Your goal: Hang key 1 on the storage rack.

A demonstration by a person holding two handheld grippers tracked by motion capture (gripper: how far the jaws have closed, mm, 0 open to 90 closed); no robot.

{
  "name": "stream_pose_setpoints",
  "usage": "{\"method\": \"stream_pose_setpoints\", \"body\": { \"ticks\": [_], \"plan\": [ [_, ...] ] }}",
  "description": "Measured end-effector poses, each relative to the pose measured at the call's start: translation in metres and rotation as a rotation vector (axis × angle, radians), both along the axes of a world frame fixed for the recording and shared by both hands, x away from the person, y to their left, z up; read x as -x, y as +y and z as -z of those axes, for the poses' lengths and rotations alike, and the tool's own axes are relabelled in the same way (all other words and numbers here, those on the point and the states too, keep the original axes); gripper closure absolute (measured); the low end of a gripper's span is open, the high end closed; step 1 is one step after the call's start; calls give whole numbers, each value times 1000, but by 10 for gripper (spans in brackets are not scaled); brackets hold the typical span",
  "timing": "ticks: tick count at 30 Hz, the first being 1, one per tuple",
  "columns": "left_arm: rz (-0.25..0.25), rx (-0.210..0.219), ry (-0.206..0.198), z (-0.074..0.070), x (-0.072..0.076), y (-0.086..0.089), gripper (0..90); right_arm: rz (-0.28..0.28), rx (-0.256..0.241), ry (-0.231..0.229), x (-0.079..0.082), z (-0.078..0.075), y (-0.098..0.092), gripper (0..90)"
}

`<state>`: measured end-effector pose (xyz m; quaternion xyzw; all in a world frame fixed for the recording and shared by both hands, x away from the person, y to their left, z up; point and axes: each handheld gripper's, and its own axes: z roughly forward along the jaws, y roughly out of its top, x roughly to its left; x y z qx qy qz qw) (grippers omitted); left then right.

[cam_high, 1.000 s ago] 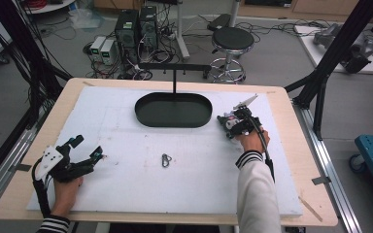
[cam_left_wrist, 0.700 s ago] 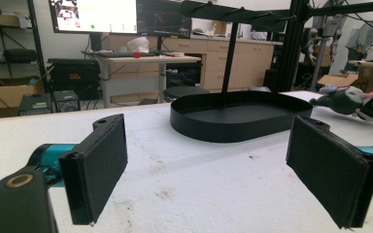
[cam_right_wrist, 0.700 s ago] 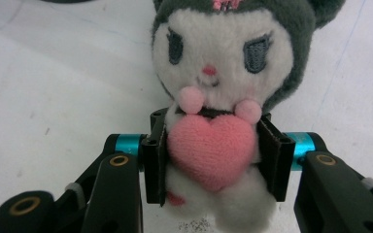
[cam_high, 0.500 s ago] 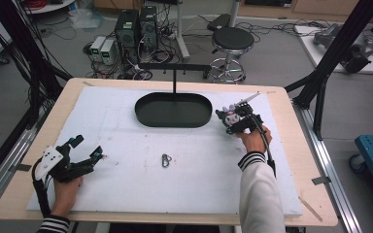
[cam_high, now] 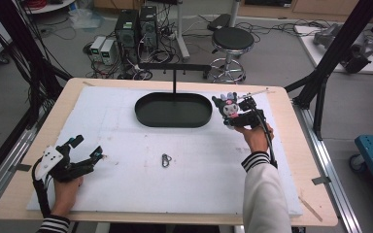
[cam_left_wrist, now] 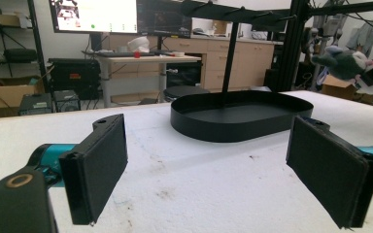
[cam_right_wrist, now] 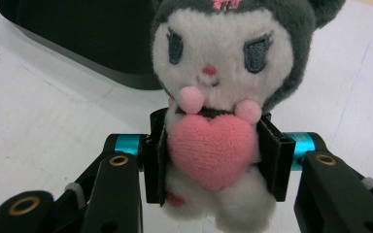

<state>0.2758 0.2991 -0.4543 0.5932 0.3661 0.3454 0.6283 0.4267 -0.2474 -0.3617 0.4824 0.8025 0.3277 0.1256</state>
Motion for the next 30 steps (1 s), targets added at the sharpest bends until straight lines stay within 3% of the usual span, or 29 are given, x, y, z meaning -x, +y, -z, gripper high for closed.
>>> {"method": "stream_pose_setpoints", "body": {
  "ticks": [3, 8, 22, 23, 30],
  "plan": [
    [0, 1, 0, 0, 0, 0, 152, -10, -11, -30, 2, -3, 0, 551],
    [-1, 0, -1, 0, 0, 0, 152, -24, -76, -75, 4, -9, 1, 551],
    [1, 0, 1, 0, 0, 0, 152, -97, -100, -152, 2, -45, 30, 550],
    [1, 1, 1, 0, 0, 0, 152, -105, -118, -152, 1, -50, 34, 549],
    [0, 1, 3, 0, 0, 0, 152, -121, -117, -169, -2, -62, 45, 549]
  ]
}}
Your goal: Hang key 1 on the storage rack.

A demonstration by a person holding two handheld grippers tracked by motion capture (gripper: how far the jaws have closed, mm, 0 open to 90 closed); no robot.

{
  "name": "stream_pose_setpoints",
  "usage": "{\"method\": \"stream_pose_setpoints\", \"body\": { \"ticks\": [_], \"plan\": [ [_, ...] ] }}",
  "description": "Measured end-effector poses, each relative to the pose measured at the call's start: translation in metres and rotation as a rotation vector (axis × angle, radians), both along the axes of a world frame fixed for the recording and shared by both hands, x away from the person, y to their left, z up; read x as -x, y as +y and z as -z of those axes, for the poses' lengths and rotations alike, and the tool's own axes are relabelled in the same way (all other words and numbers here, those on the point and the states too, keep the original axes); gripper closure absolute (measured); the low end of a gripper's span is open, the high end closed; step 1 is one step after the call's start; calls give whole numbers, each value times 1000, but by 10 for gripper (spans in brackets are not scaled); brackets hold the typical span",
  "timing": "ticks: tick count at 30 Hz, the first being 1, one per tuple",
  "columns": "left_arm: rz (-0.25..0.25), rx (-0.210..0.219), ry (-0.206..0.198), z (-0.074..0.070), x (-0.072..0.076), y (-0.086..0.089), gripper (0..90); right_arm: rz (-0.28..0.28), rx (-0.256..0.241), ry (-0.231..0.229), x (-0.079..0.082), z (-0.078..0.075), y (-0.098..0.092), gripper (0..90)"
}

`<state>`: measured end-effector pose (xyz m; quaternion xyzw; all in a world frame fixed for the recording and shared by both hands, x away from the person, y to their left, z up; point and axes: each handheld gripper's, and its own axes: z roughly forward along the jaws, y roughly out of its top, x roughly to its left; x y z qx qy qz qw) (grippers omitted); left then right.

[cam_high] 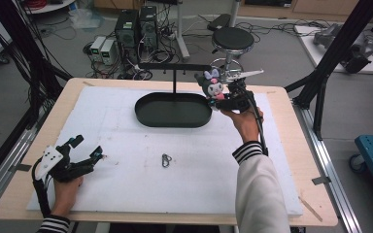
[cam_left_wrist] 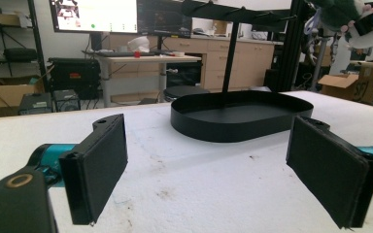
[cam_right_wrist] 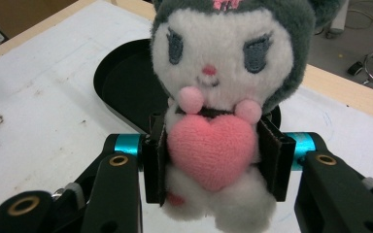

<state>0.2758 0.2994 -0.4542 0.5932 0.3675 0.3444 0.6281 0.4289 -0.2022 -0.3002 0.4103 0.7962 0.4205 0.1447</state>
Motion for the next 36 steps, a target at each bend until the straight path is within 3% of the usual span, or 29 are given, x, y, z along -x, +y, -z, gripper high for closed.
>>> {"method": "stream_pose_setpoints", "body": {
  "ticks": [14, 30, 36],
  "plan": [
    [-4, 9, 6, 0, -1, 1, 152, -13, 9, -22, -5, -16, 9, 549],
    [-3, 9, 6, 0, 0, 1, 152, 18, -14, -4, -21, -15, 7, 549],
    [-3, 7, 5, 0, -1, 1, 152, 30, 2, -4, -31, -20, 12, 548]
  ]
}}
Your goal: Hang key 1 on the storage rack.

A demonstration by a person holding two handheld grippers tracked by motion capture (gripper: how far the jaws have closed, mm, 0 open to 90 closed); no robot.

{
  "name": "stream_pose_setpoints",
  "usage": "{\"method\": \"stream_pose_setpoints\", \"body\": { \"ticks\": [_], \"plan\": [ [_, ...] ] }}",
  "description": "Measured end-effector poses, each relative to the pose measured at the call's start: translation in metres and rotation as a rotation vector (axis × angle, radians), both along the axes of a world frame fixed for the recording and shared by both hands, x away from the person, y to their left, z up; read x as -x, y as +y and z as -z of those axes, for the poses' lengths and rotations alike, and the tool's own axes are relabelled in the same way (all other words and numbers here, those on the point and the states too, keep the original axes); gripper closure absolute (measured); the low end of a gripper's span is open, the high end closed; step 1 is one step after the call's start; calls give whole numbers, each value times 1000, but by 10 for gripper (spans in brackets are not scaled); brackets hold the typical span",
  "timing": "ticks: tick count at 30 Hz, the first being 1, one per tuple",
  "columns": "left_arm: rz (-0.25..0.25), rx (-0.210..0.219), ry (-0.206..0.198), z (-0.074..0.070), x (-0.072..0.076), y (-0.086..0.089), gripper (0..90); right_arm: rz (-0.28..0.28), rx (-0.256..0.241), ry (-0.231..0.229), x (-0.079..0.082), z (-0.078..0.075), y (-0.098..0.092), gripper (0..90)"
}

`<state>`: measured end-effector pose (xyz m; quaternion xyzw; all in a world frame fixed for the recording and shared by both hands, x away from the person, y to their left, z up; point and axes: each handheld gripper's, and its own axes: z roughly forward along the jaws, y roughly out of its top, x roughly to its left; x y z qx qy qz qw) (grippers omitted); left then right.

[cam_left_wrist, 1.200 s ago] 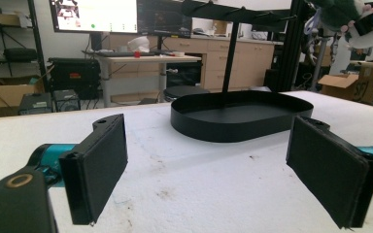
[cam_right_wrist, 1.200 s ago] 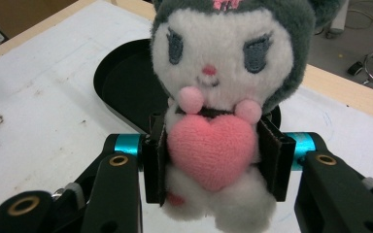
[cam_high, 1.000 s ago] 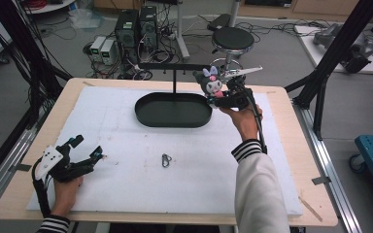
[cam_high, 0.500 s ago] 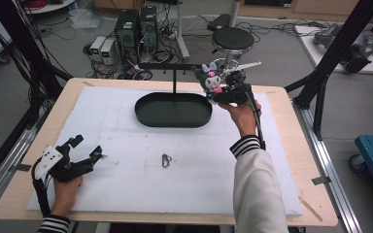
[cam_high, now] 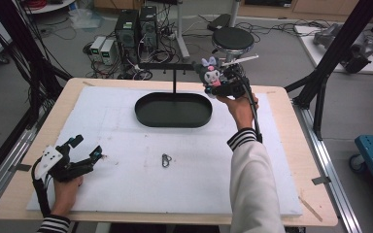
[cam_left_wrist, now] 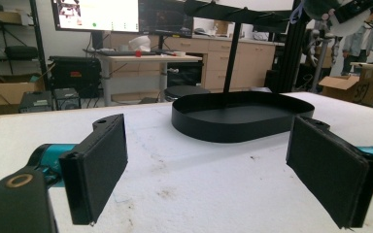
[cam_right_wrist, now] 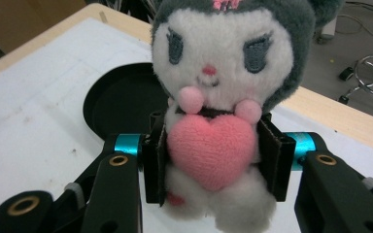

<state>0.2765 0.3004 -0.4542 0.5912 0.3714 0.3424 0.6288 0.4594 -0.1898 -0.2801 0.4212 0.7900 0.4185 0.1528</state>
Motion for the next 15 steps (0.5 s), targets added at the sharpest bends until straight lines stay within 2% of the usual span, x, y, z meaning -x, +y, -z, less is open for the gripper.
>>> {"method": "stream_pose_setpoints", "body": {
  "ticks": [7, 15],
  "plan": [
    [-2, 6, 2, 0, 0, 0, 152, 12, -9, -3, -9, 1, 1, 548],
    [-1, 4, 1, 0, 0, 0, 152, 42, -46, -4, -19, 8, -8, 548]
  ]
}}
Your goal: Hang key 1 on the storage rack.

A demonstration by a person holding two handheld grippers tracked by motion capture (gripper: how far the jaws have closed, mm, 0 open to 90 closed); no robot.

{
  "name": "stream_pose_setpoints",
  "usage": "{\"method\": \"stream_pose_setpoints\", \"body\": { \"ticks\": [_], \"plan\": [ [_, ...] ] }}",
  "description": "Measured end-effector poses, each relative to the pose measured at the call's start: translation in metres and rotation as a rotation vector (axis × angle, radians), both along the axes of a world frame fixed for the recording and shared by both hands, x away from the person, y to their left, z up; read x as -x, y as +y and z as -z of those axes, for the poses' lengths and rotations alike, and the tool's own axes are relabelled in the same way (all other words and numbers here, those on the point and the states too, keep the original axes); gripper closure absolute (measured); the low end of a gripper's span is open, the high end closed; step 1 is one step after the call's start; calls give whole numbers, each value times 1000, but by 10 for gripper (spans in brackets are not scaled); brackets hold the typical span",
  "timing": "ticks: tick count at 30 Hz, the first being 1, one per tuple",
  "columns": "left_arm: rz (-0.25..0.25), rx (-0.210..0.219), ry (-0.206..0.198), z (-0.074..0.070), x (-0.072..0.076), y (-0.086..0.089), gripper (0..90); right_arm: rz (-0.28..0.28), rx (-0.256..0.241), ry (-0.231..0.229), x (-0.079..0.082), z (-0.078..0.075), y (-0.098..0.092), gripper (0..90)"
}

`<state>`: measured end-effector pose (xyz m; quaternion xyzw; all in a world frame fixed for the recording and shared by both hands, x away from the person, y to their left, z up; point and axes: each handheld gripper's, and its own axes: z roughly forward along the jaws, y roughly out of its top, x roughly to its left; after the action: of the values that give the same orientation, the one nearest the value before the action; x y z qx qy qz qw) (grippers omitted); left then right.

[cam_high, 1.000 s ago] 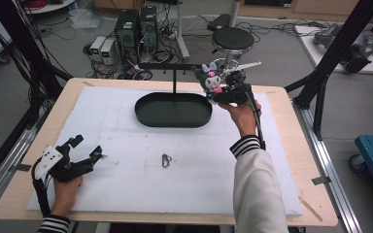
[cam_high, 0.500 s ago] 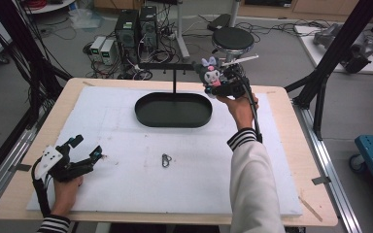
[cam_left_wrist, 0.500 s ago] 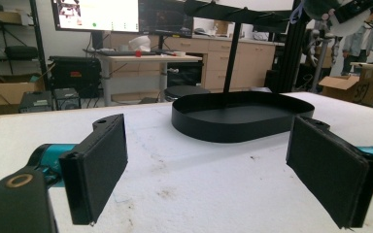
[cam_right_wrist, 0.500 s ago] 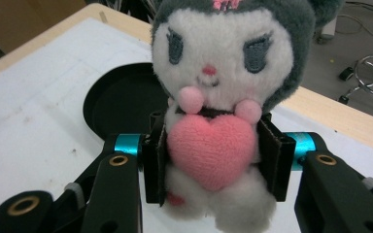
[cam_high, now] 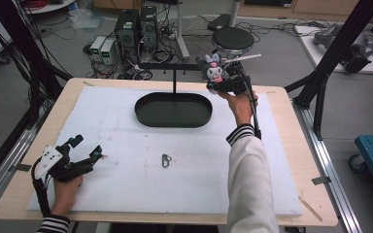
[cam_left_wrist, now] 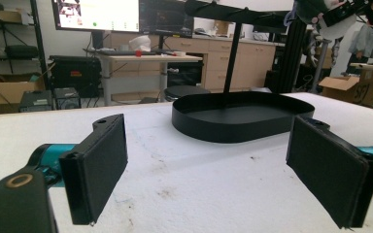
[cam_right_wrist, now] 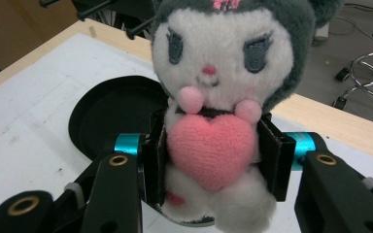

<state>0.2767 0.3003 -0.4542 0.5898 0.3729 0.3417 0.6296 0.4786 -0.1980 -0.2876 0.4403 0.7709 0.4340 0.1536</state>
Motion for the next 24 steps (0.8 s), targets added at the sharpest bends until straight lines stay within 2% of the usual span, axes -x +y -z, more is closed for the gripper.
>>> {"method": "stream_pose_setpoints", "body": {
  "ticks": [7, 16, 24],
  "plan": [
    [0, 0, 0, 0, 0, 0, 152, 30, -11, 10, -6, 5, -8, 547],
    [-1, 3, 1, 0, 0, 0, 152, 60, 6, 23, -10, 14, -15, 545],
    [-1, 5, 2, 0, 0, 0, 152, 75, 19, 65, -12, 24, -20, 544]
  ]
}}
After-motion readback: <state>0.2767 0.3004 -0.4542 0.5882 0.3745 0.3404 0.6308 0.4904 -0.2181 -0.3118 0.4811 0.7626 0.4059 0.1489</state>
